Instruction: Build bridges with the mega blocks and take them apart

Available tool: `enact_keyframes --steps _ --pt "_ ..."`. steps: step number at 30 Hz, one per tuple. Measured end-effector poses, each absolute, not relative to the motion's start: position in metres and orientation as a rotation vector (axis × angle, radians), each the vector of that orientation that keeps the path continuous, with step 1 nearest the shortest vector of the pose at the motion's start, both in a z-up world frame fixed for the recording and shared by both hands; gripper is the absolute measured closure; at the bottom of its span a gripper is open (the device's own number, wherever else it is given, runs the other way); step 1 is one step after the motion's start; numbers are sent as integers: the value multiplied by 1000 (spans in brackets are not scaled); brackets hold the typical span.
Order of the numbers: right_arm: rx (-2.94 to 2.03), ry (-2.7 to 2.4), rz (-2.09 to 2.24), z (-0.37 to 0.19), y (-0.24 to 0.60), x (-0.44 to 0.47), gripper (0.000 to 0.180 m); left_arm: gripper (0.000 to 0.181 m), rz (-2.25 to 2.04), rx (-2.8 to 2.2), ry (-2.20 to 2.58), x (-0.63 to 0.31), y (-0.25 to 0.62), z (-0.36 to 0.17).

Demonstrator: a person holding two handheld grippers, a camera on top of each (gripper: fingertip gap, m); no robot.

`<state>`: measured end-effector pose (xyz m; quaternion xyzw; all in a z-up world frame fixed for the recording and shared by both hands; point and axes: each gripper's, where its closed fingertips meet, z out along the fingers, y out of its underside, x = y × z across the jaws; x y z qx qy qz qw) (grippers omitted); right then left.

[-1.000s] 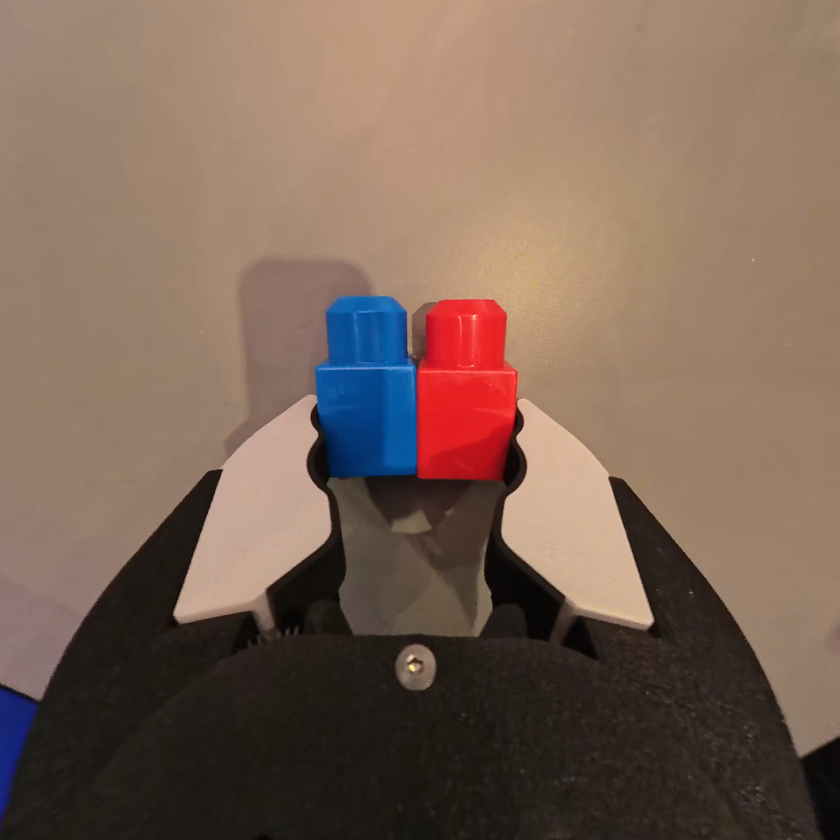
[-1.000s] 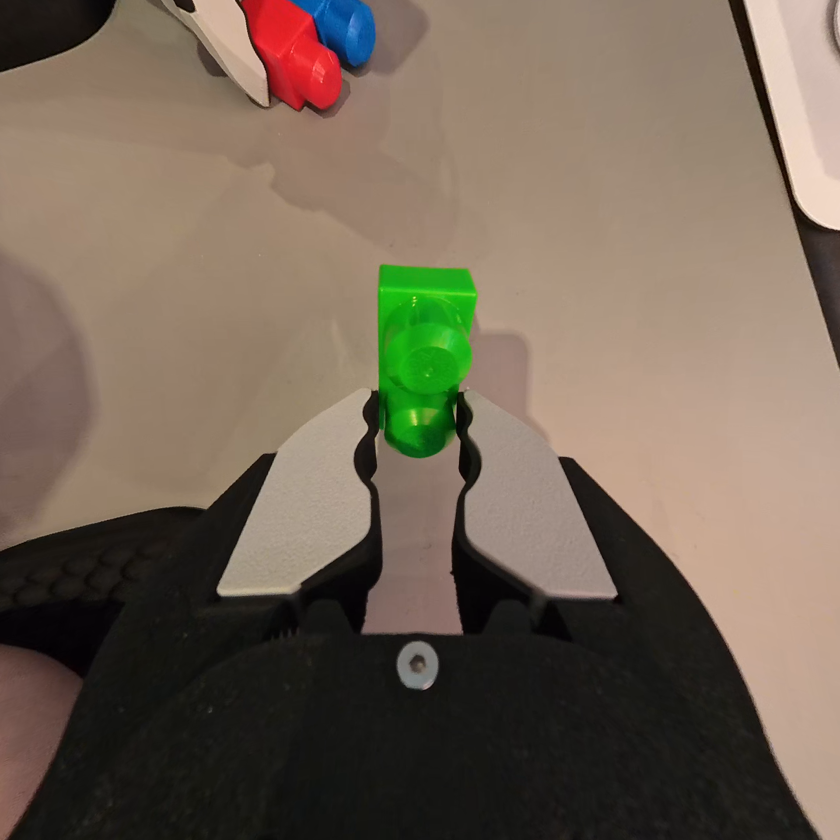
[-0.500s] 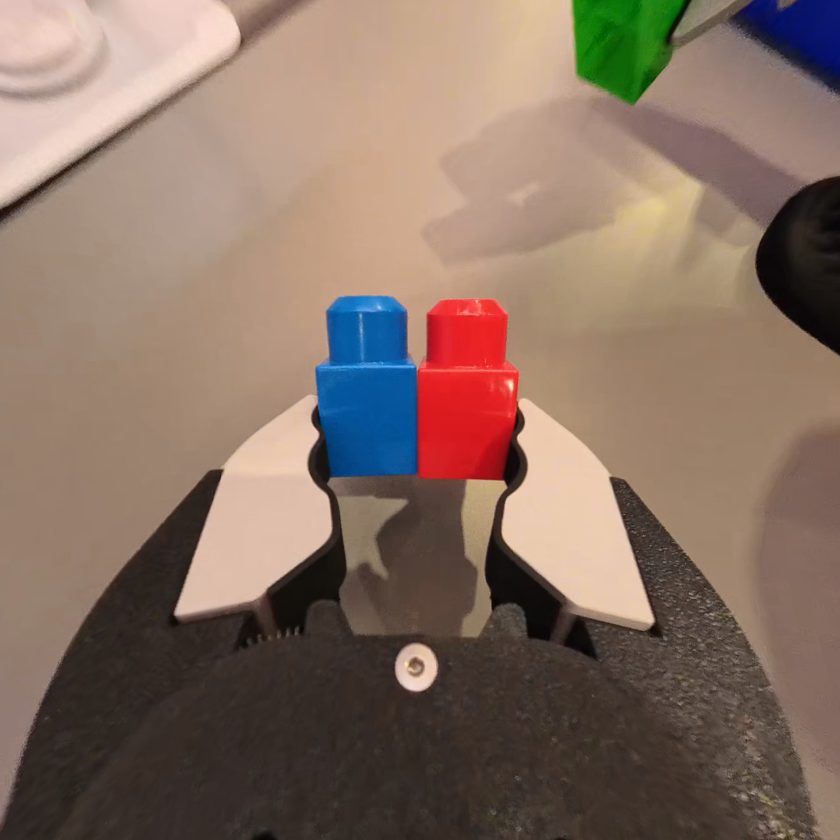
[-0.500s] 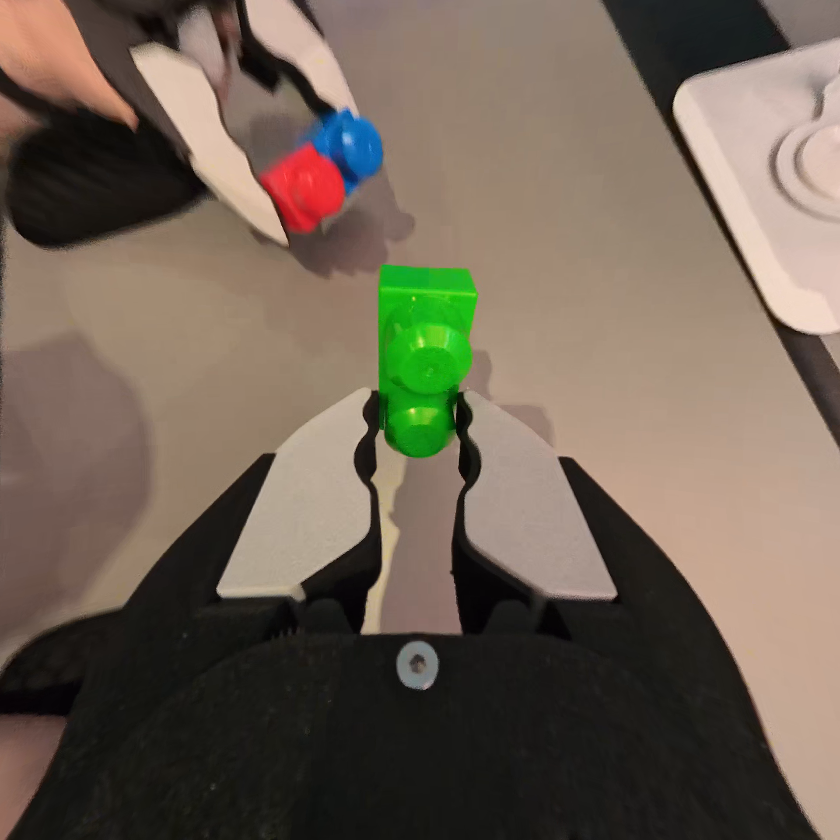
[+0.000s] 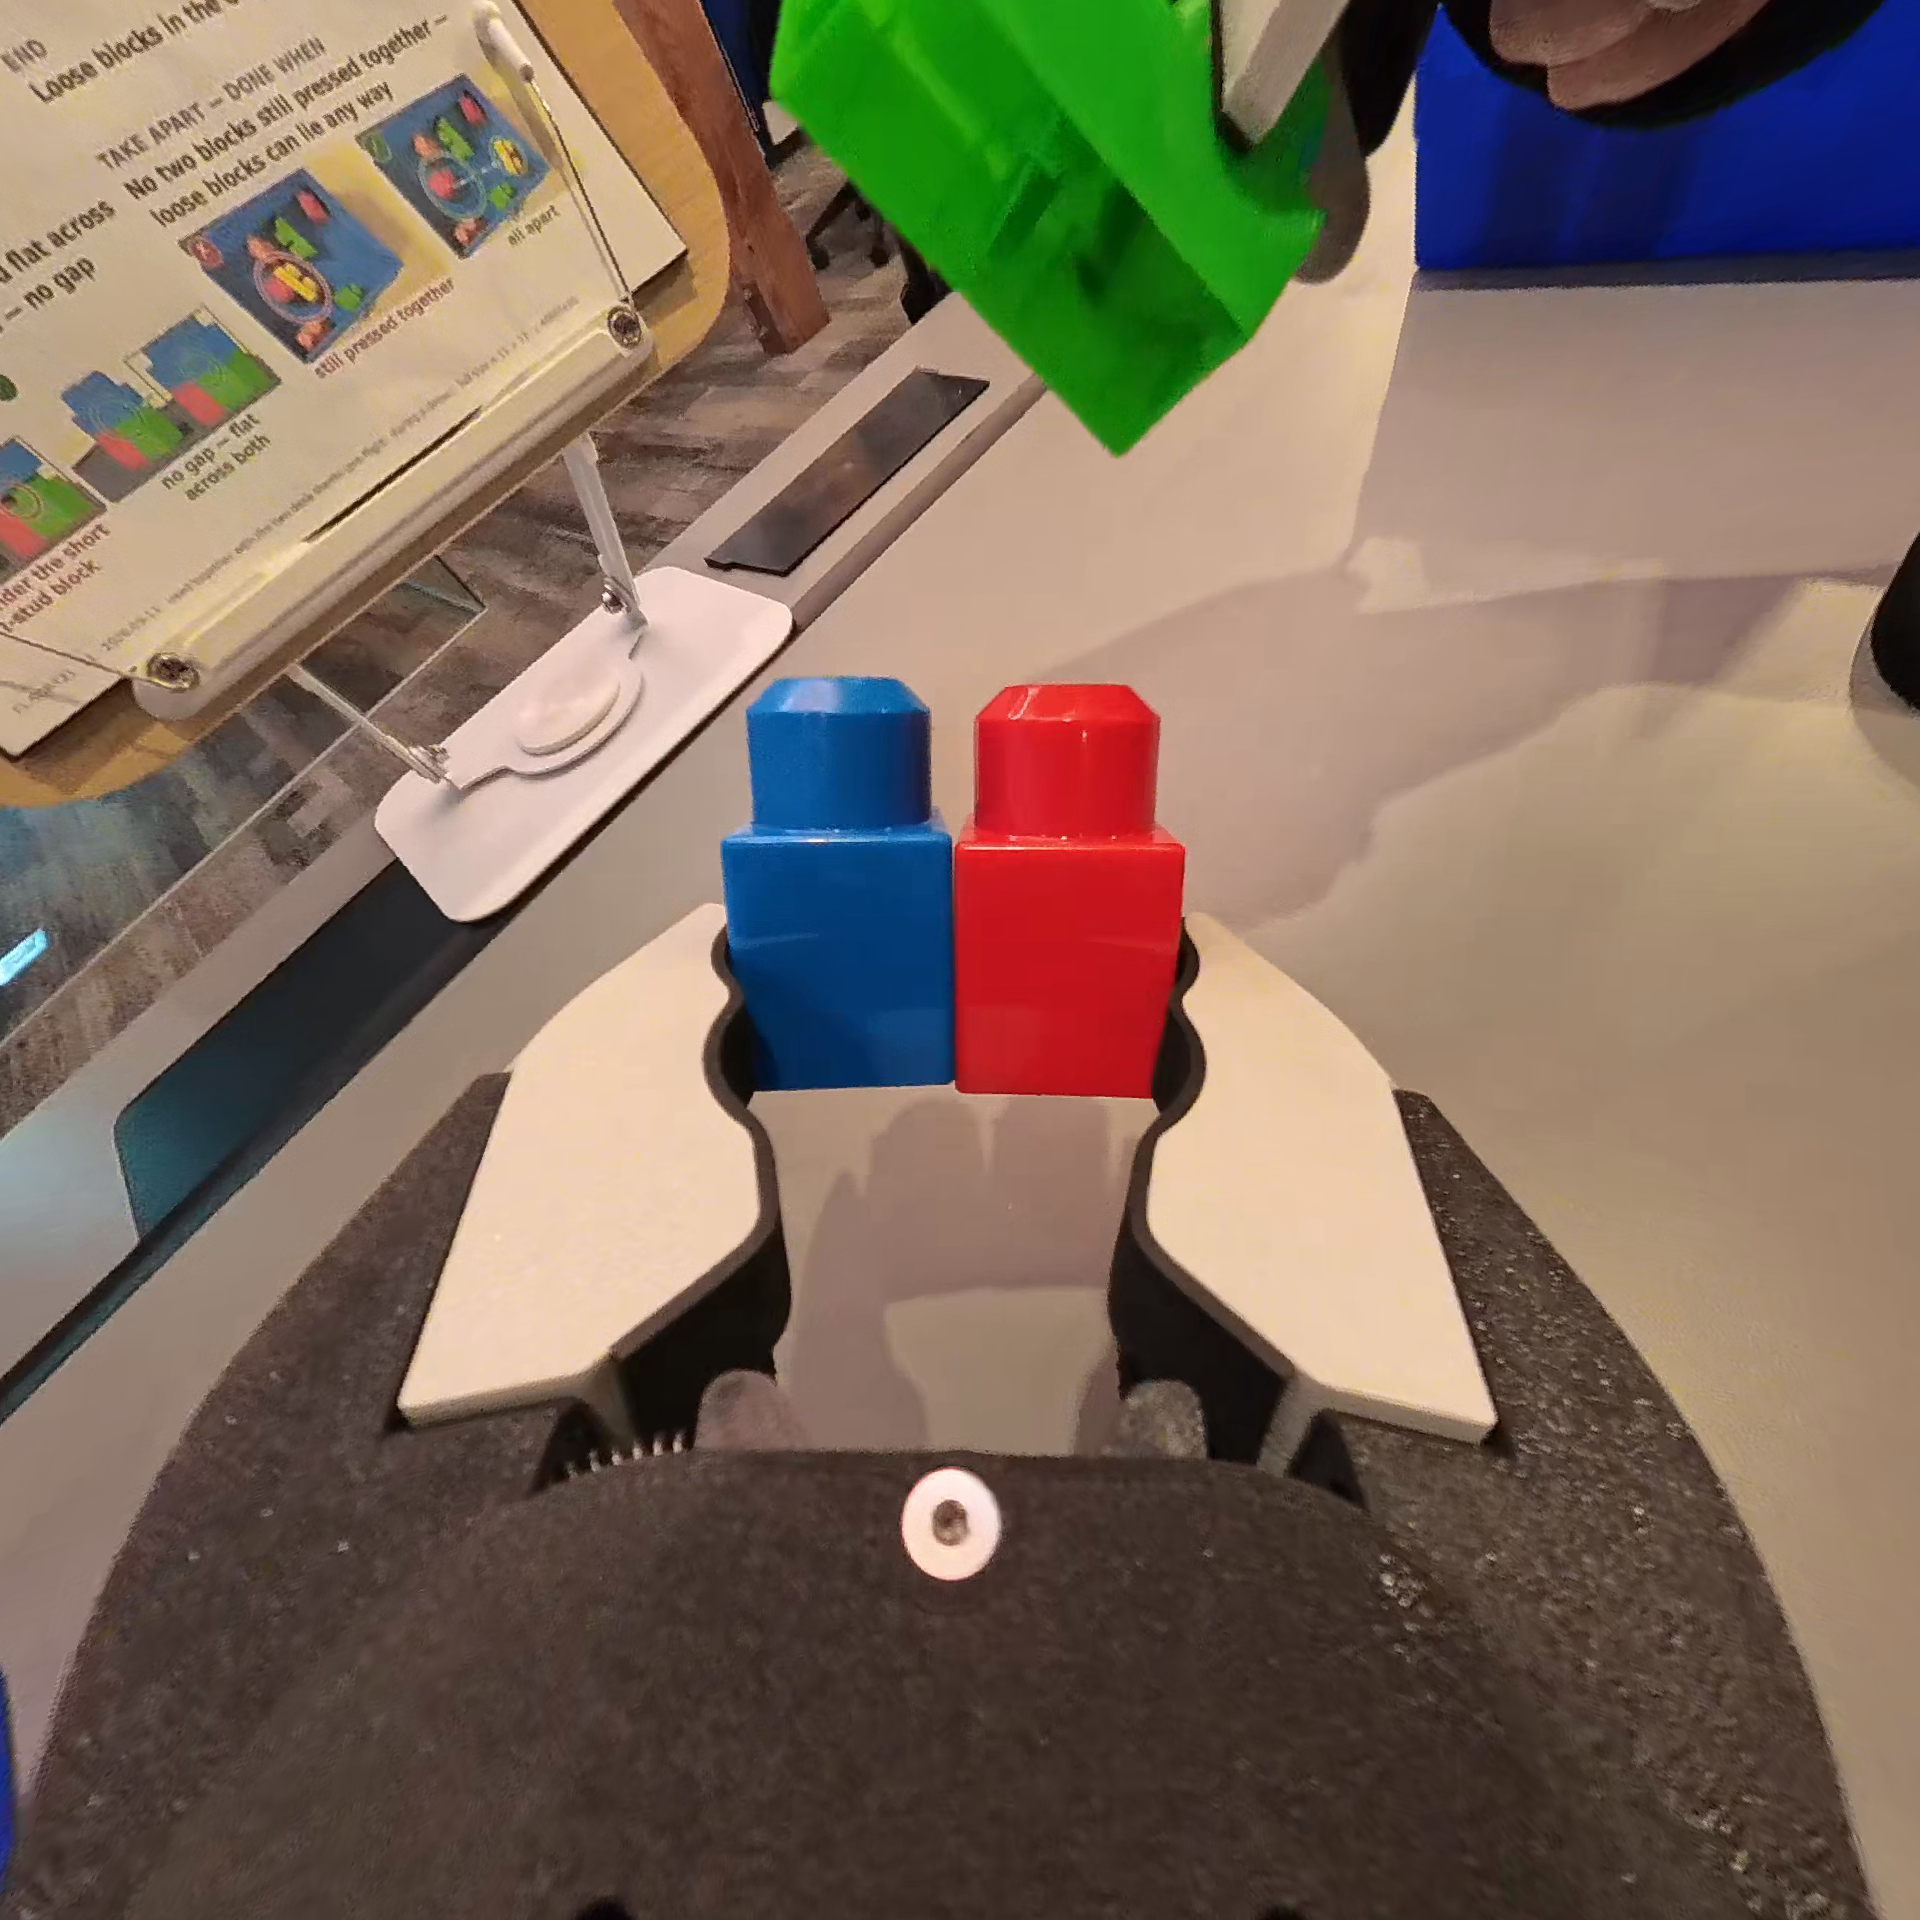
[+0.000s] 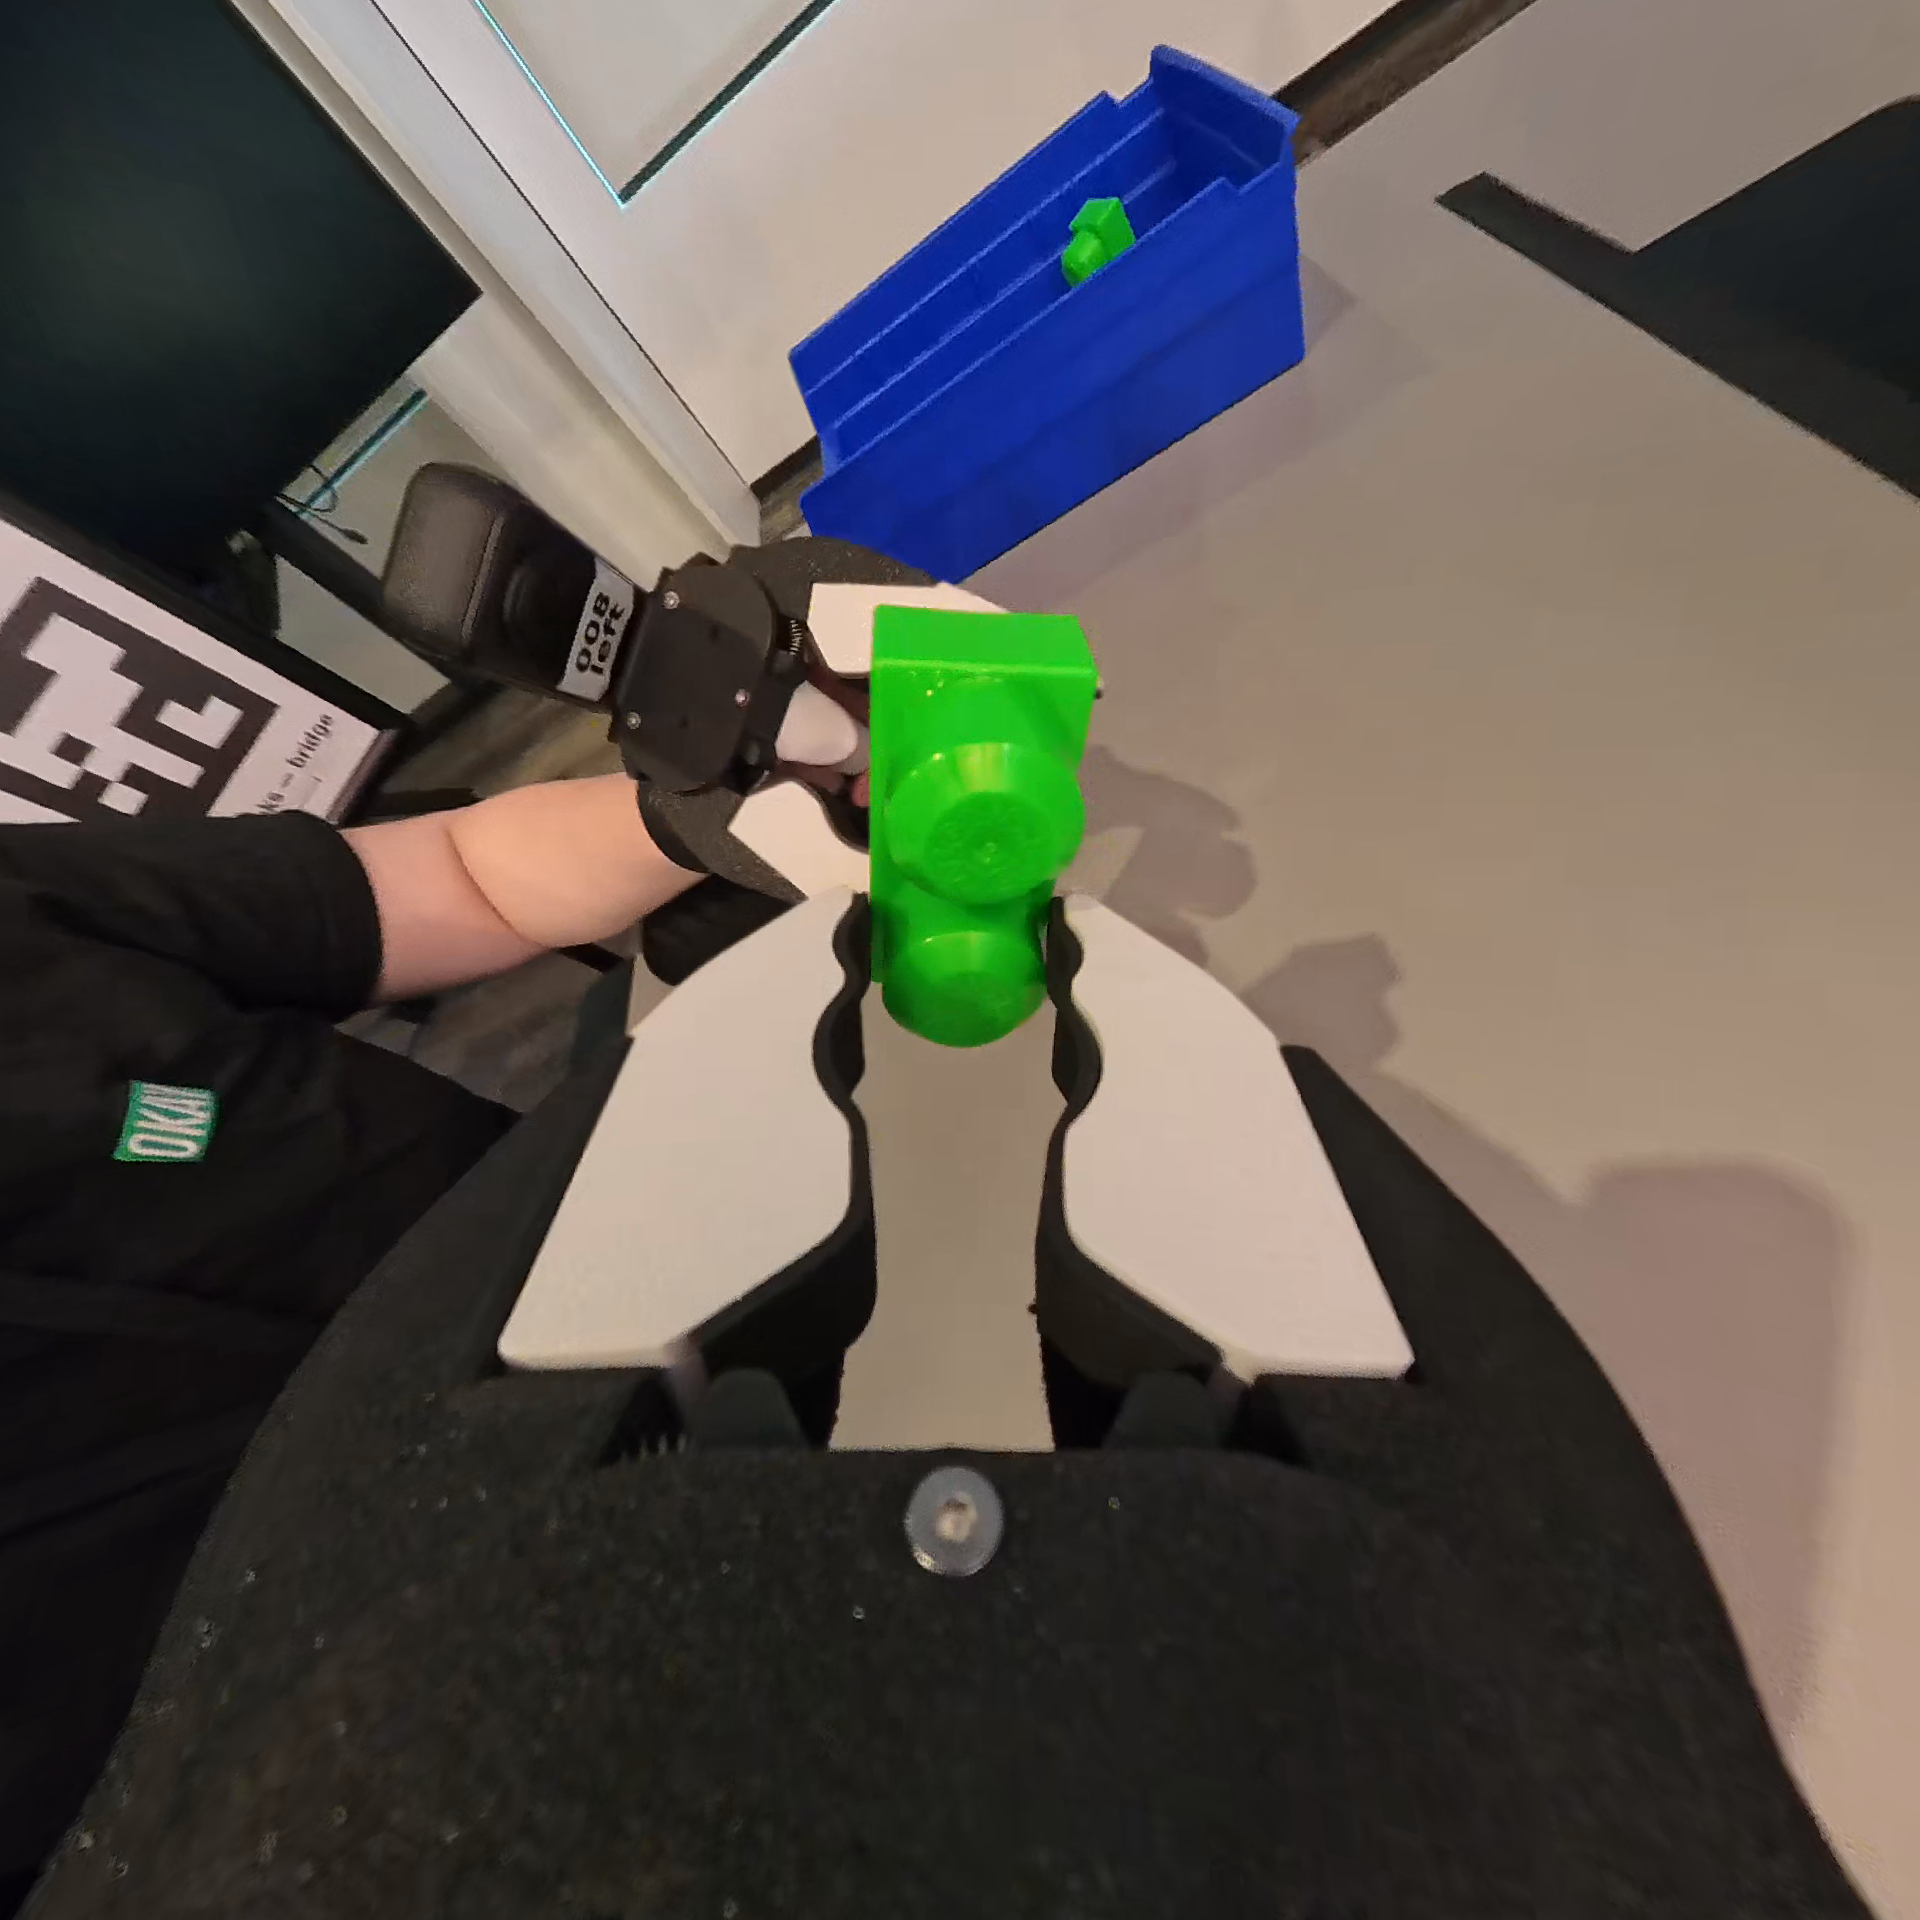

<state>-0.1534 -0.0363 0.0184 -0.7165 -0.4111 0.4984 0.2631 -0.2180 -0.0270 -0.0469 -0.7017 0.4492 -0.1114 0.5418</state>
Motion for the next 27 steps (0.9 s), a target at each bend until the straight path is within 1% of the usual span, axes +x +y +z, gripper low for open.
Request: enact_keyframes --steps 8,19,21,24,27 --pt "-2109 -1131 1430 -9 -46 -166 148 105 -97 -1586 1153 -213 -26 -43" --pt "-2136 -1165 1382 -15 -48 -164 148 105 -111 -1601 1124 -218 -24 -43" --pt "-2214 -1166 1279 -30 -40 -154 148 105 -118 -1609 1107 -221 -22 -42" --pt "-2435 -1165 989 -74 -24 -124 148 105 -168 -1636 1080 -225 -23 -40" --pt "-2636 -1183 707 -112 -15 -94 148 105 -308 -1665 1042 -224 -27 -38"
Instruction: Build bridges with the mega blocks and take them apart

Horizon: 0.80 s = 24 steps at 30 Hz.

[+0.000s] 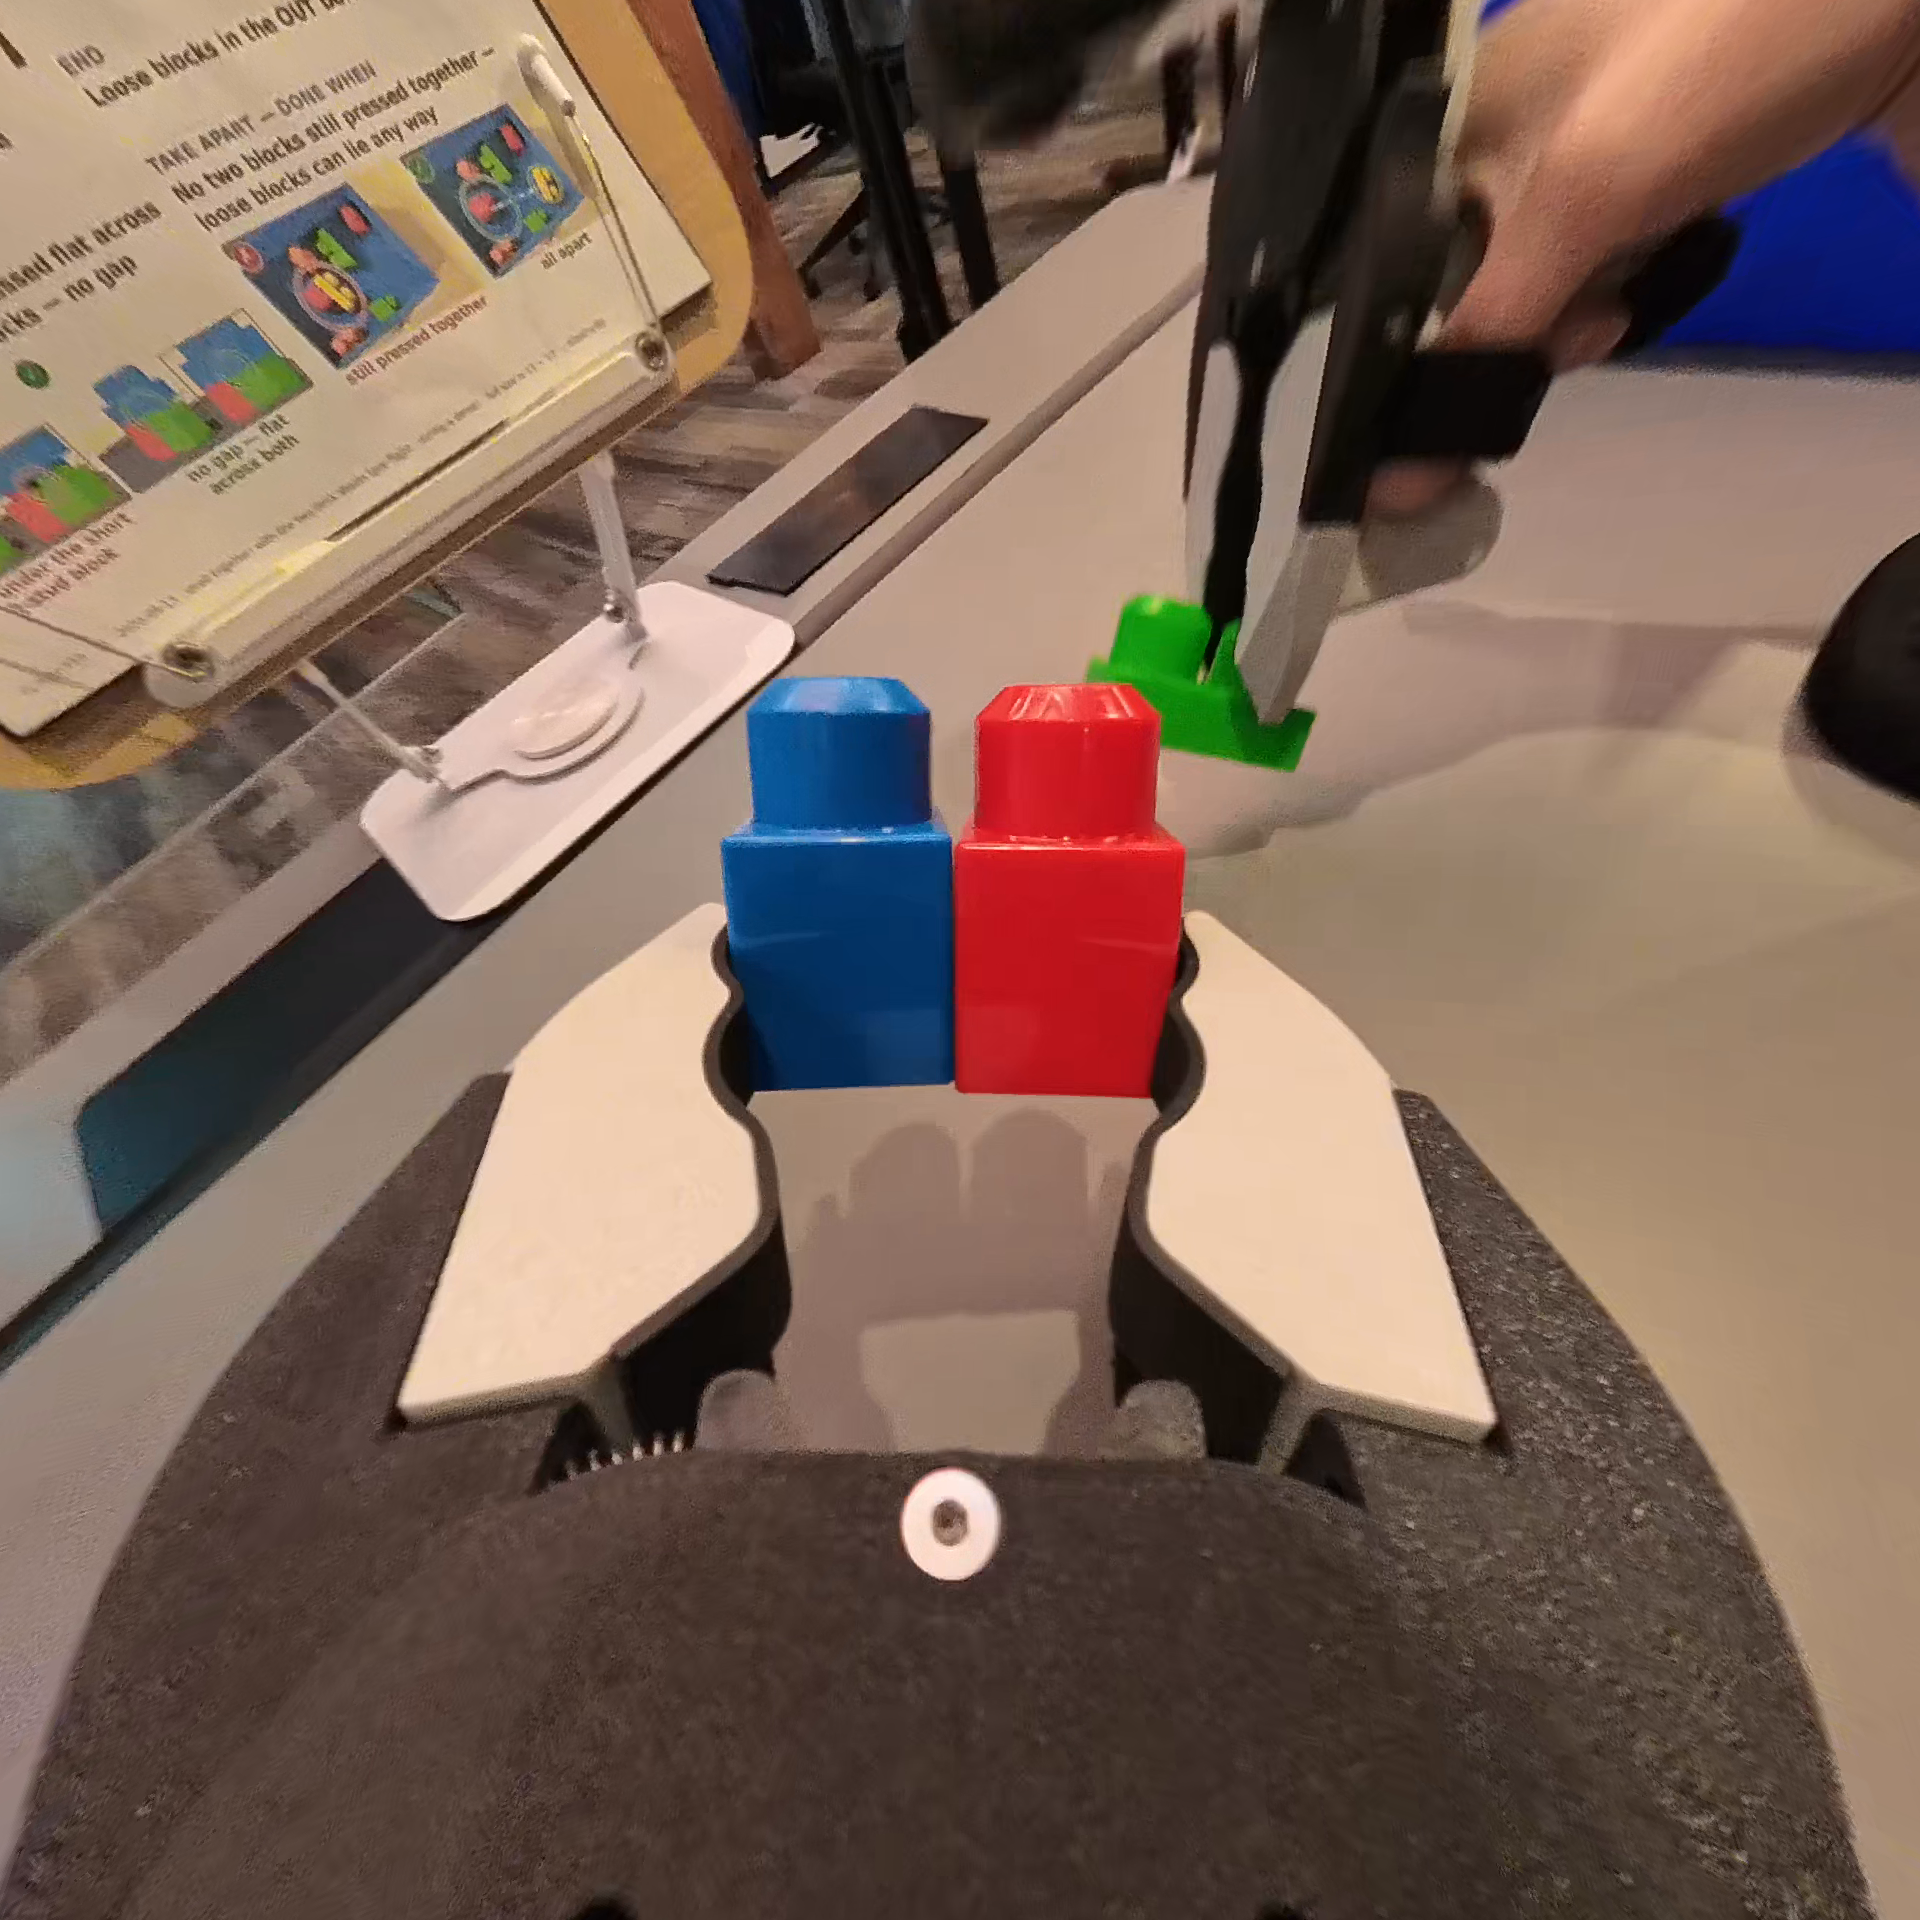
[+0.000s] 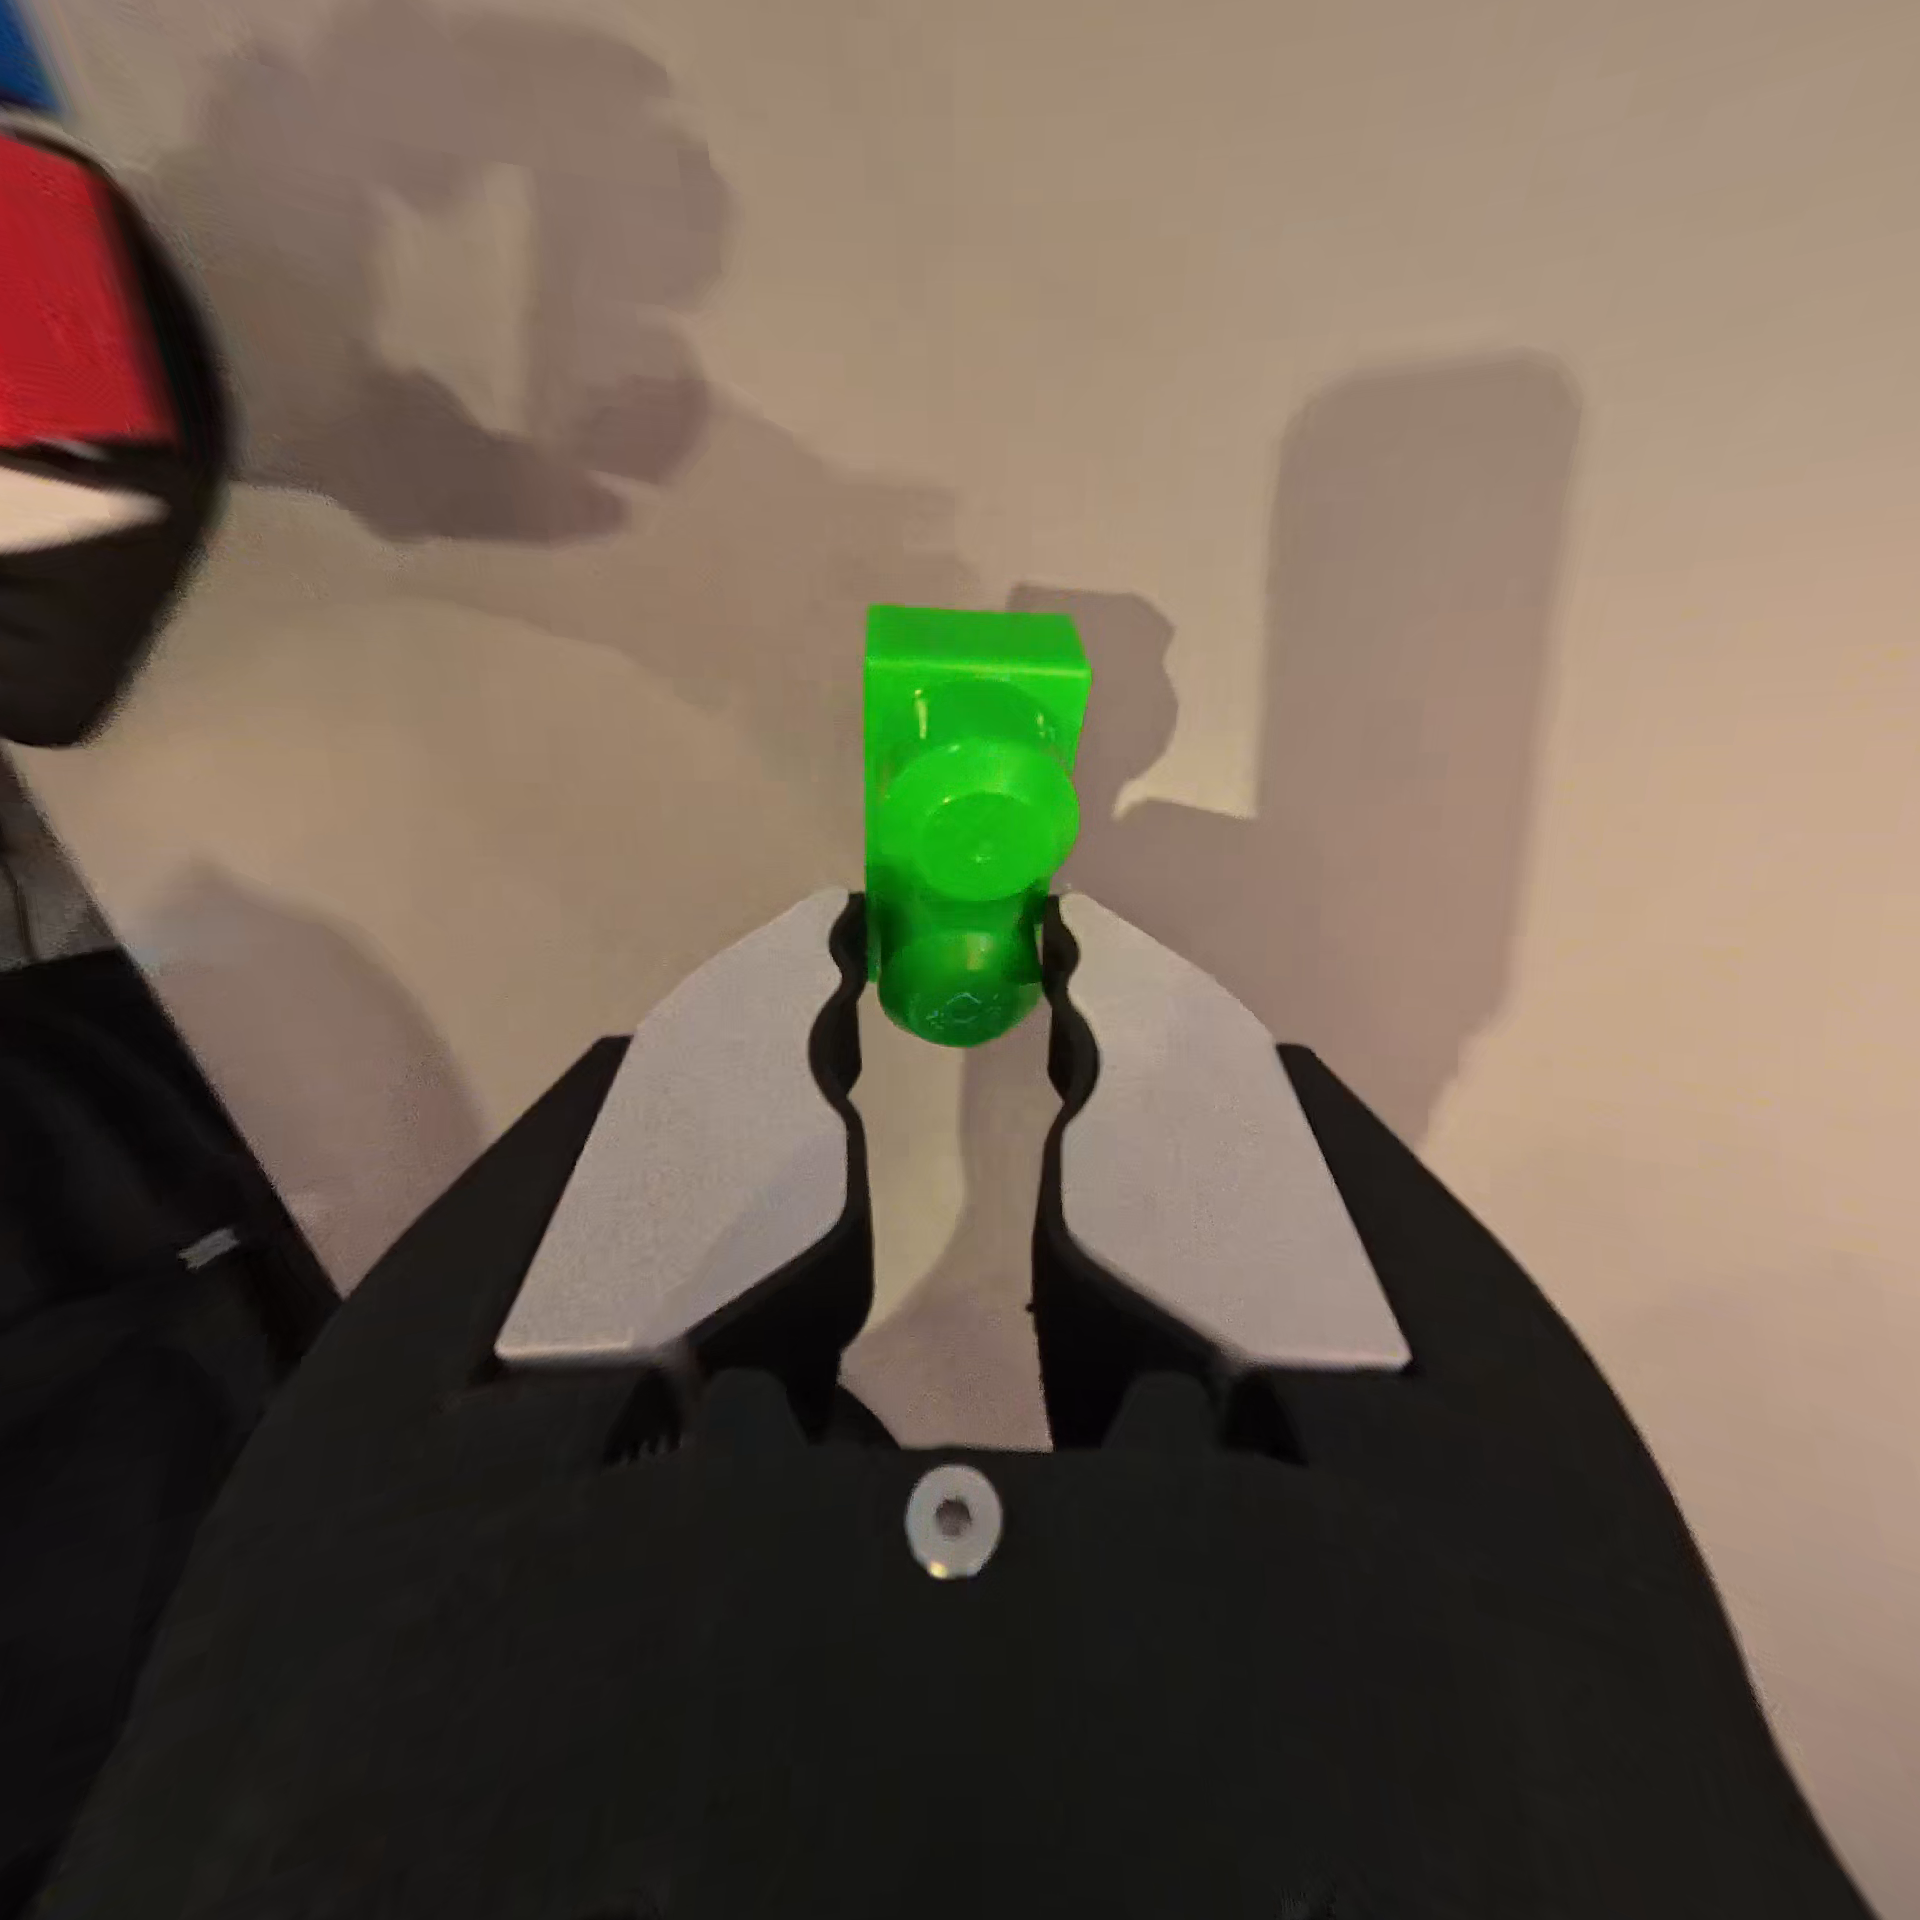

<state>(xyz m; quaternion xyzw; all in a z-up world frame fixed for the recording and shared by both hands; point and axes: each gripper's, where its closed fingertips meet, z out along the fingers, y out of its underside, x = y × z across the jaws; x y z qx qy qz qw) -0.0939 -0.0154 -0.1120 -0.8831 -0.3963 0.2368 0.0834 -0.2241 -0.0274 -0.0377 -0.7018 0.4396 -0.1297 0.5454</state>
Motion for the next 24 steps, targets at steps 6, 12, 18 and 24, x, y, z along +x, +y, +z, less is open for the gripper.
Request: enact_keyframes --steps 6,12,18,24 --pt "-2731 -1233 560 -133 -16 -84 148 105 -408 -1666 991 -227 -27 -30" --pt "-2722 -1248 530 -130 -16 -81 148 105 -394 -1668 995 -227 -27 -30" --pt "-2665 -1237 613 -119 -15 -84 148 105 -382 -1671 999 -226 -26 -30" --pt "-2207 -1142 1288 -30 -30 -136 148 105 -186 -1712 1122 -224 -21 -49"
